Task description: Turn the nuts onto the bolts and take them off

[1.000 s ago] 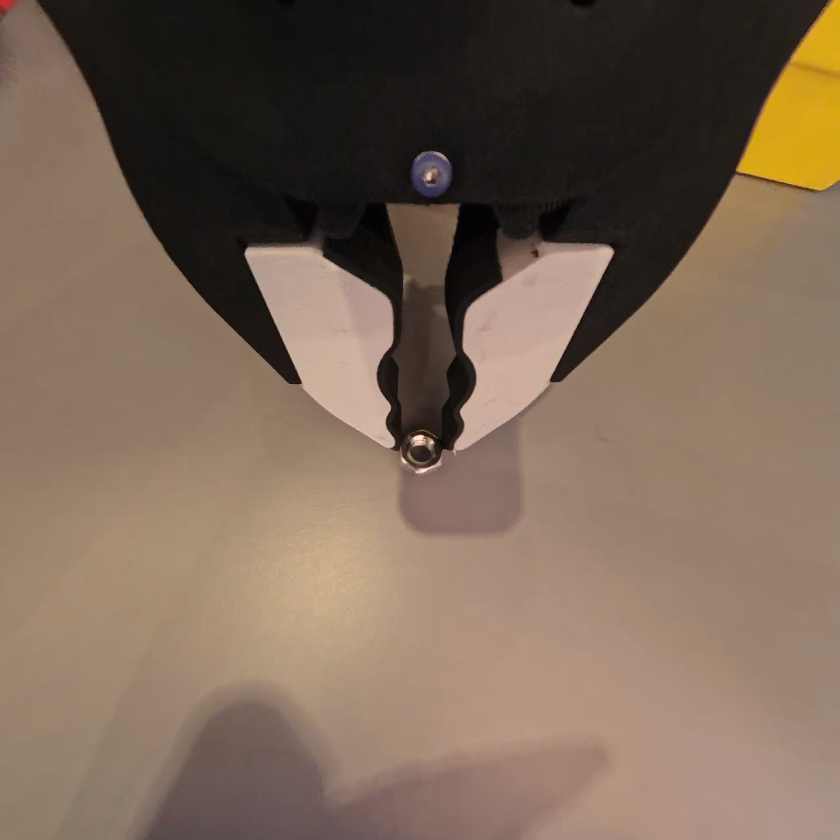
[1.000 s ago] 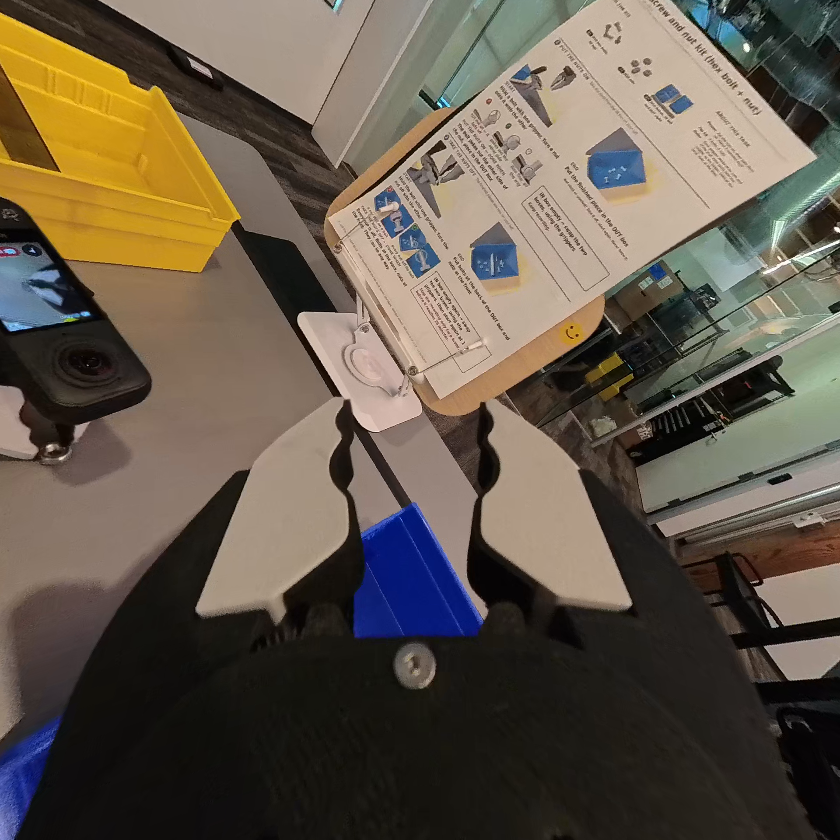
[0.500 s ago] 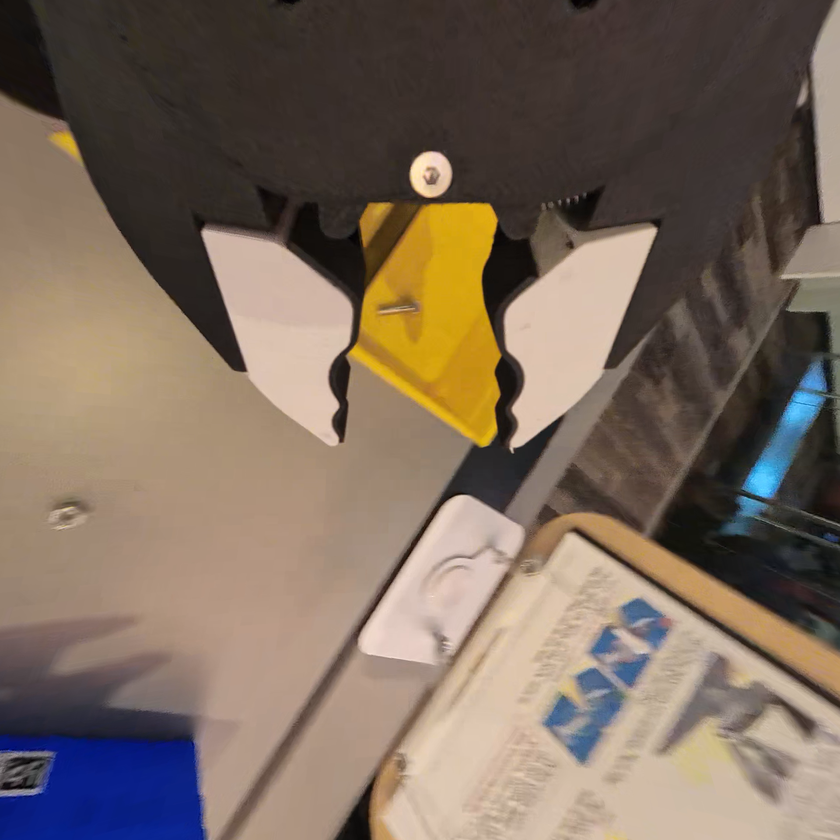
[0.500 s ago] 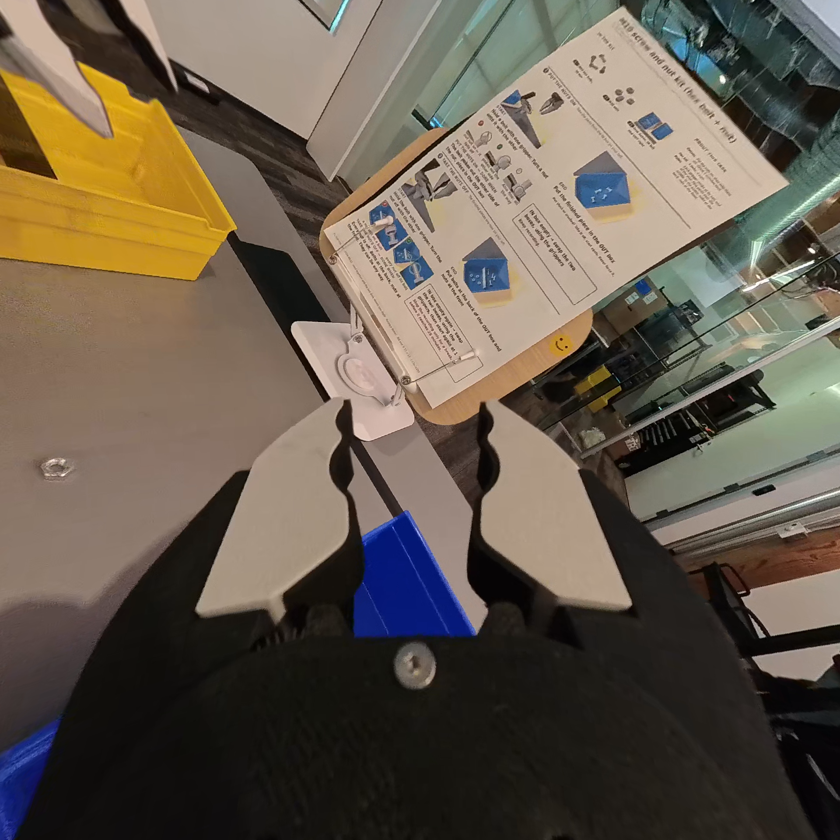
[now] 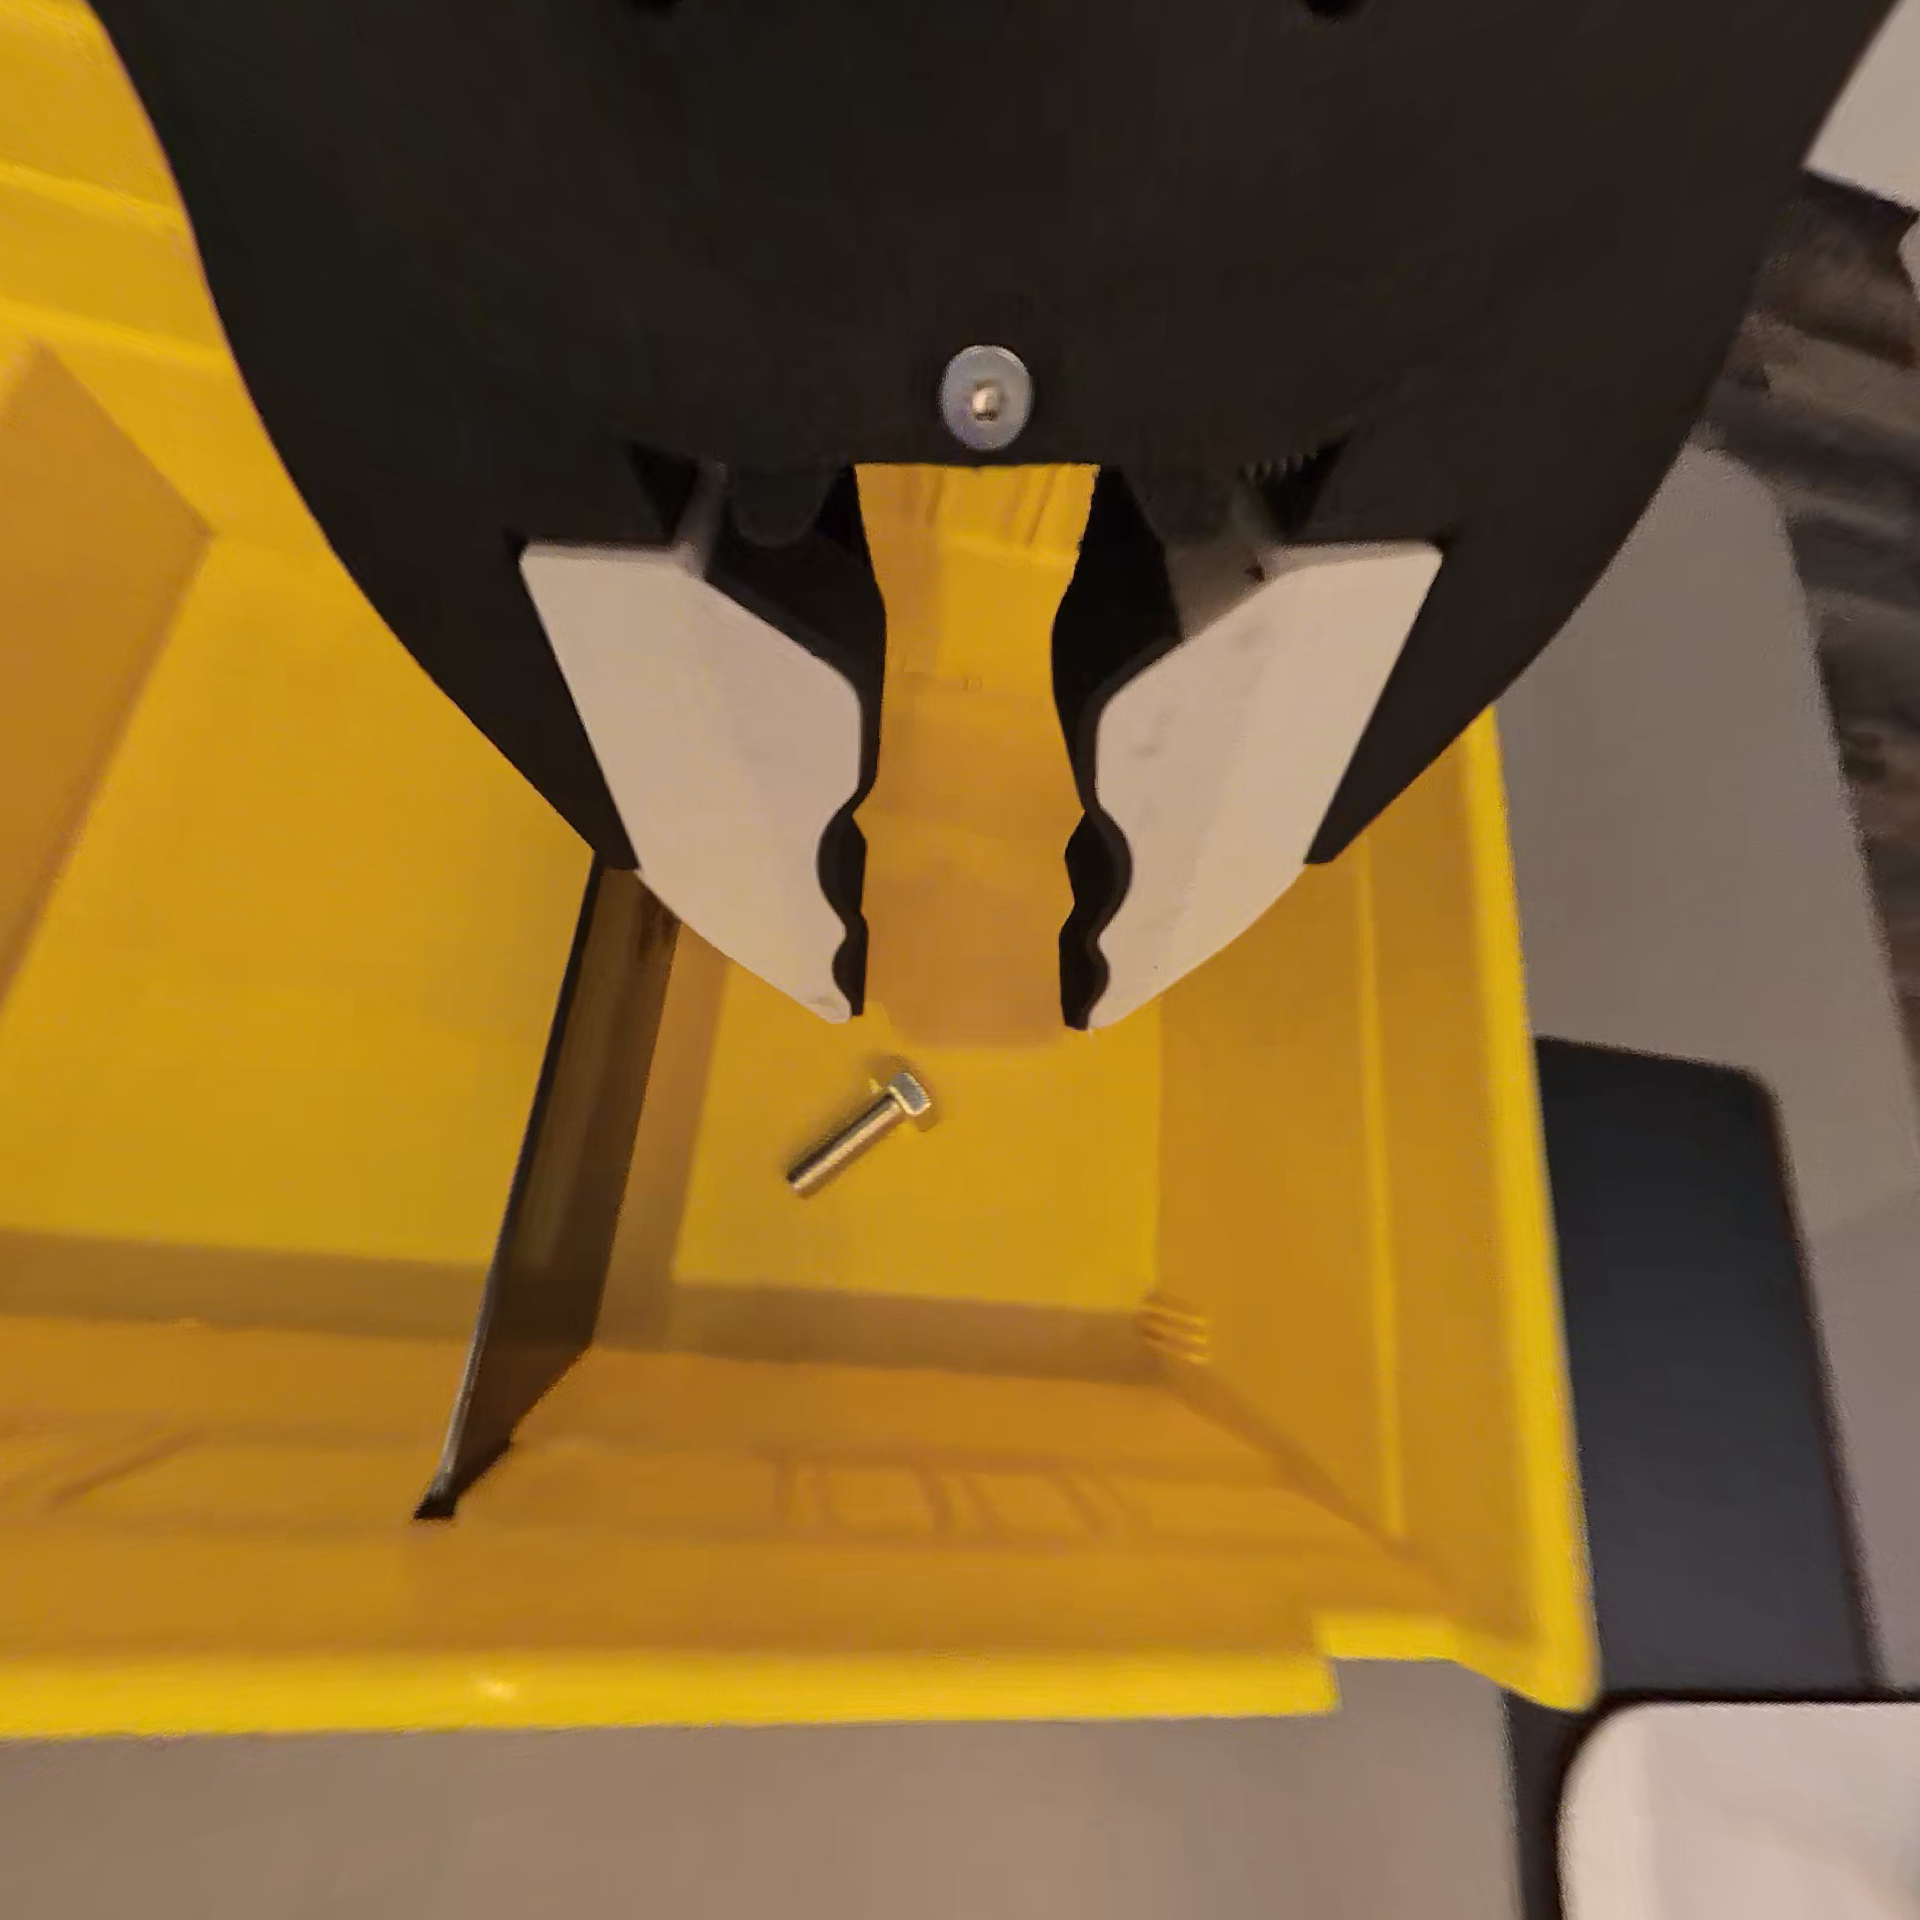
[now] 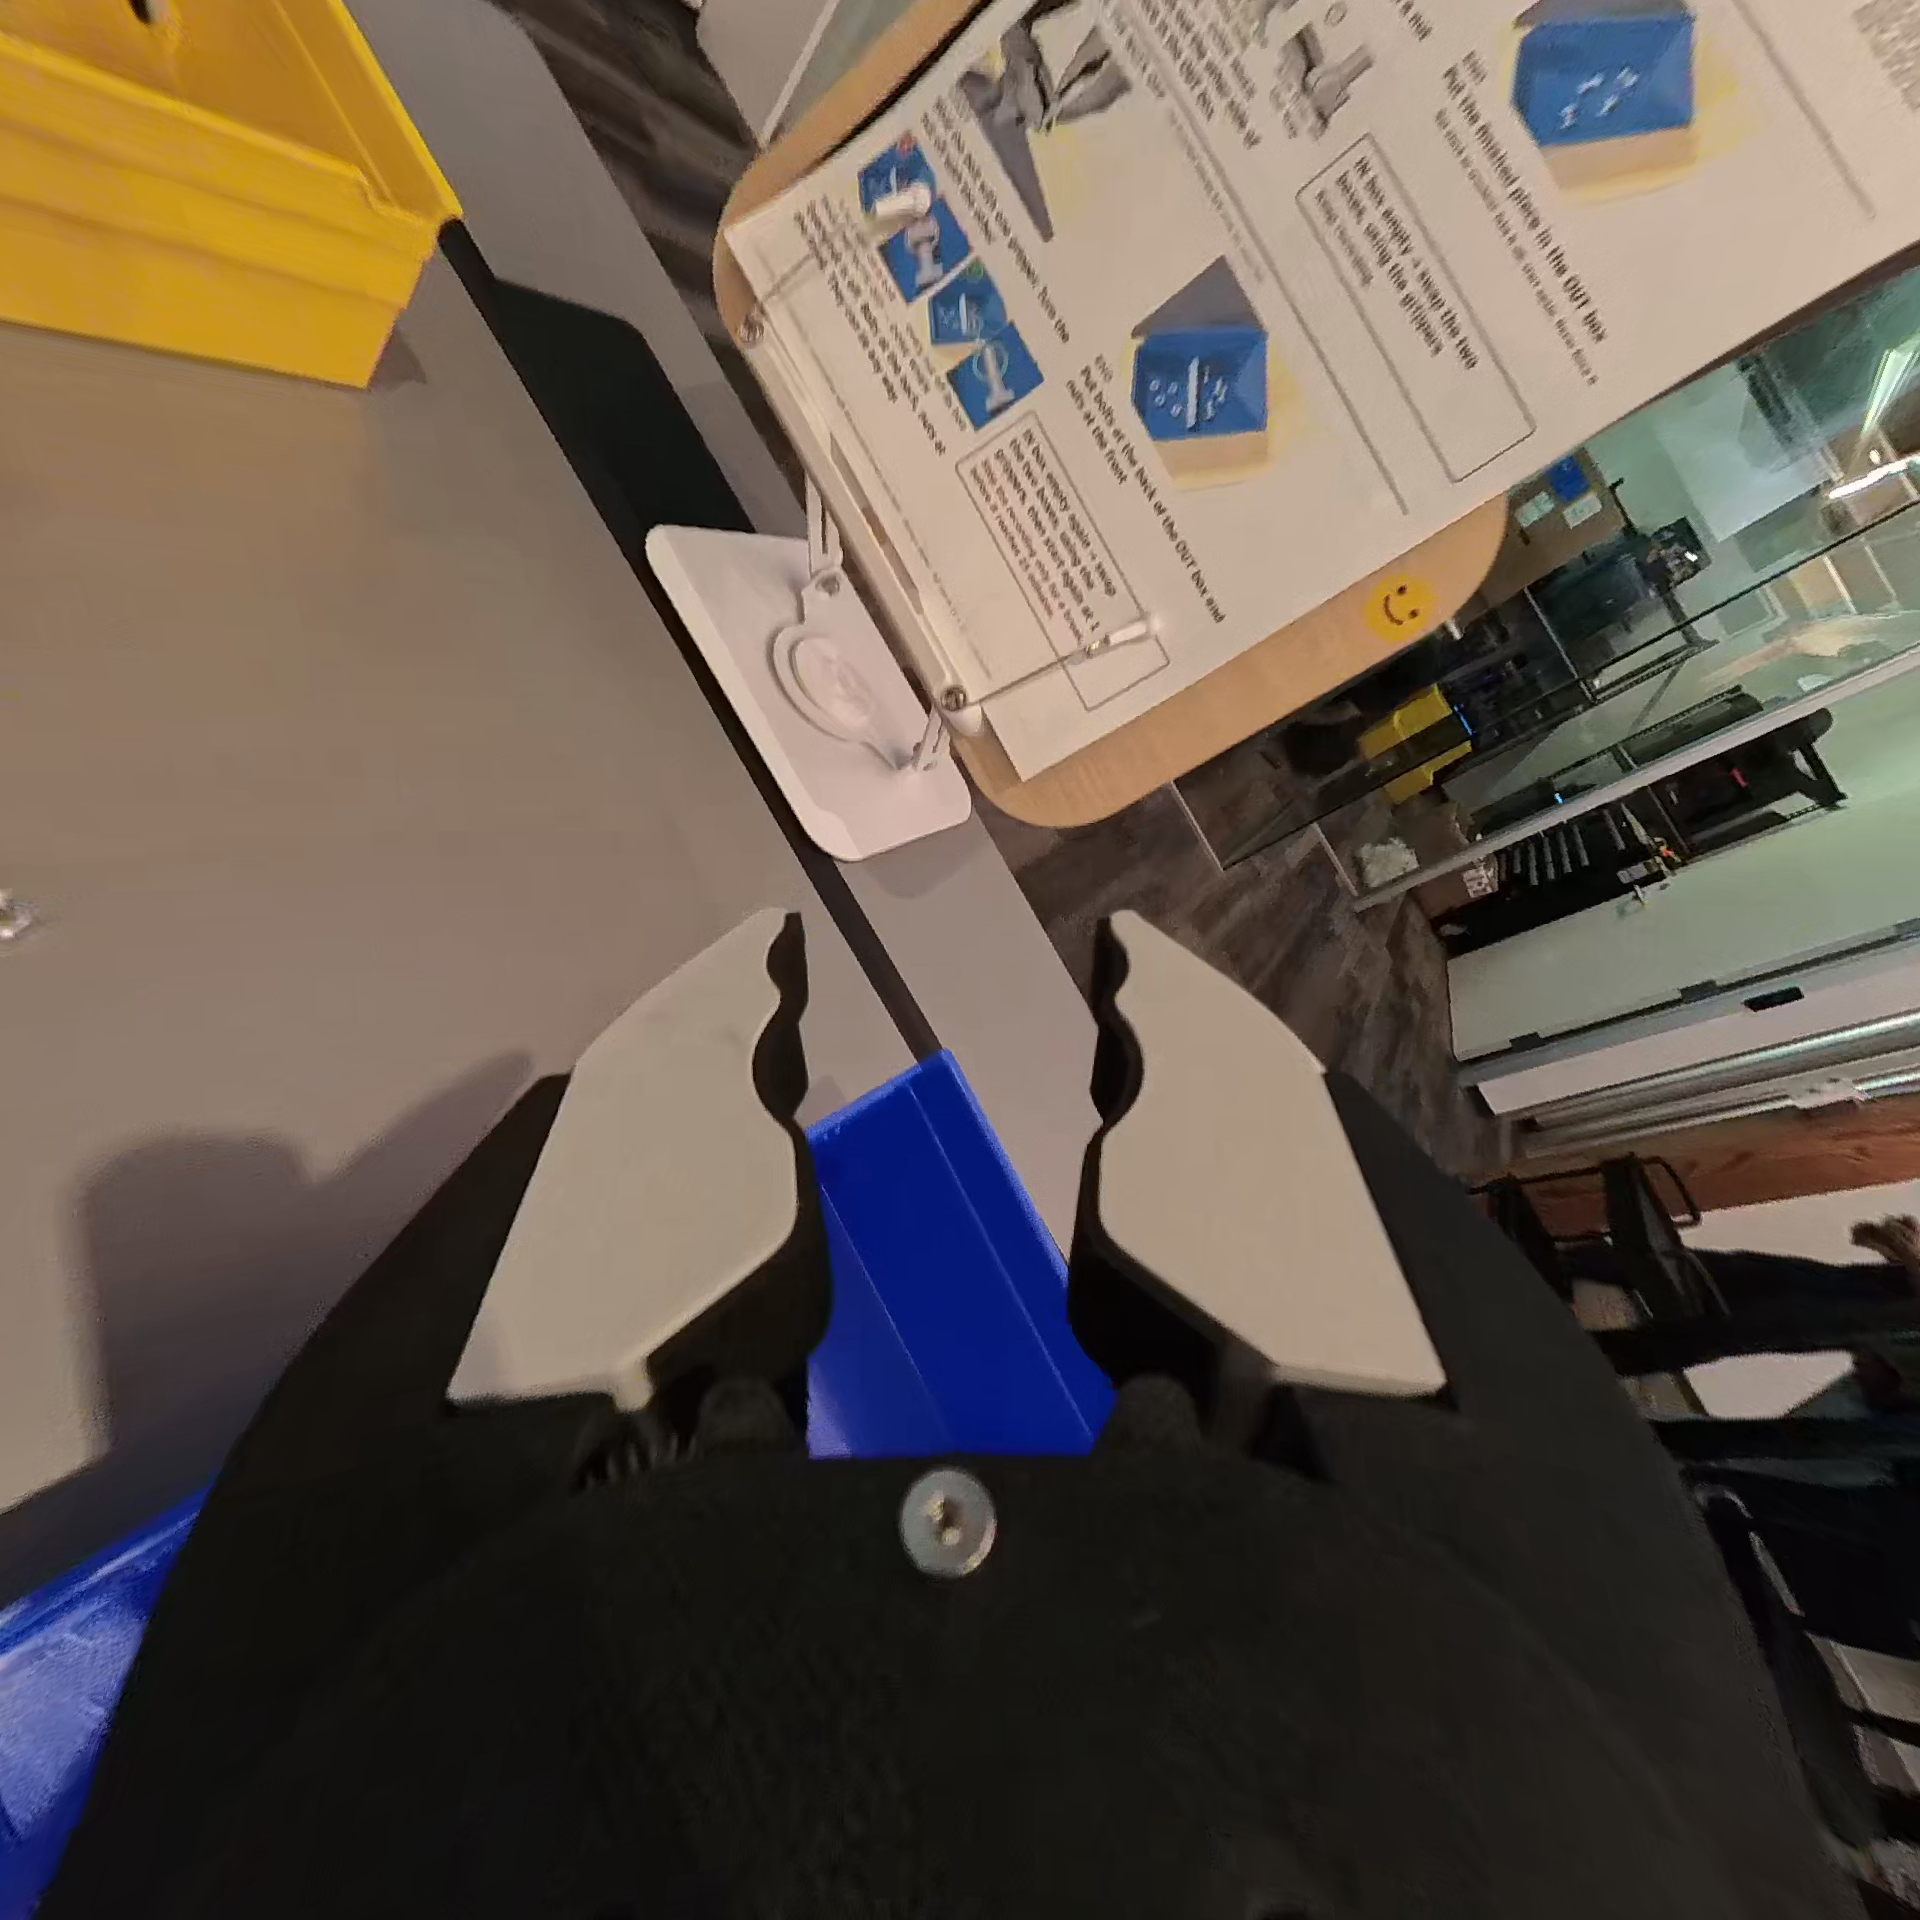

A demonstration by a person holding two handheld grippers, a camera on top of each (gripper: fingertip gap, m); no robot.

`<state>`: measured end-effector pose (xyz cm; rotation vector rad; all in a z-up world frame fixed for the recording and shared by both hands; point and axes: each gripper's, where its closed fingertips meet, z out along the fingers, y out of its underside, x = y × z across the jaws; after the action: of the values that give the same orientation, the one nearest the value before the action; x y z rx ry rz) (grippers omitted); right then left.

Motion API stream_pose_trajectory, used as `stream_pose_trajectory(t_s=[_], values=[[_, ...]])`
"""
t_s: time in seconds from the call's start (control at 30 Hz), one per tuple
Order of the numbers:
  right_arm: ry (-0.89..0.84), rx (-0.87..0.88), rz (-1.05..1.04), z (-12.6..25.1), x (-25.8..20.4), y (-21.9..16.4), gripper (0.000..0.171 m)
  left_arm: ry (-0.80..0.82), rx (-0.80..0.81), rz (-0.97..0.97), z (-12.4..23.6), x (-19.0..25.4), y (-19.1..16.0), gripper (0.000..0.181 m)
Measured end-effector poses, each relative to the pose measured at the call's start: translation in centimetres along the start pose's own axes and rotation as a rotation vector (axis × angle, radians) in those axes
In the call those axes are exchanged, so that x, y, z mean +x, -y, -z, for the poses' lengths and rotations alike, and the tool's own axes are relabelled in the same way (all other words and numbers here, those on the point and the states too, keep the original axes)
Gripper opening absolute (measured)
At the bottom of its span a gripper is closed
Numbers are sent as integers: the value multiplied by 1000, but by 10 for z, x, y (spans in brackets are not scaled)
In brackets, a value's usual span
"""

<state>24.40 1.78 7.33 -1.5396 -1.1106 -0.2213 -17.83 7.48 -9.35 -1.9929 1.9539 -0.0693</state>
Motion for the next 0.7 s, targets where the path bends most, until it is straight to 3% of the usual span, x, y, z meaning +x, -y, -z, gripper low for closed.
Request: stream_pose_trajectory(t_s=[0.17, 0.47, 0.6, 0.7], values=[[33, -40, 22, -13, -9, -9, 54, -142, -96, -135, -27, 13, -10, 37], [101, -39, 36, -25, -25, -10, 54, -158, -123, -281, -57, 10, -9, 44], [116, -59, 41, -28, -28, -14, 54, -184, -118, -301, -60, 10, -7, 36], [126, -75, 47, -30, -30, -18, 54, -258, -121, -282, -59, 18, -9, 19]])
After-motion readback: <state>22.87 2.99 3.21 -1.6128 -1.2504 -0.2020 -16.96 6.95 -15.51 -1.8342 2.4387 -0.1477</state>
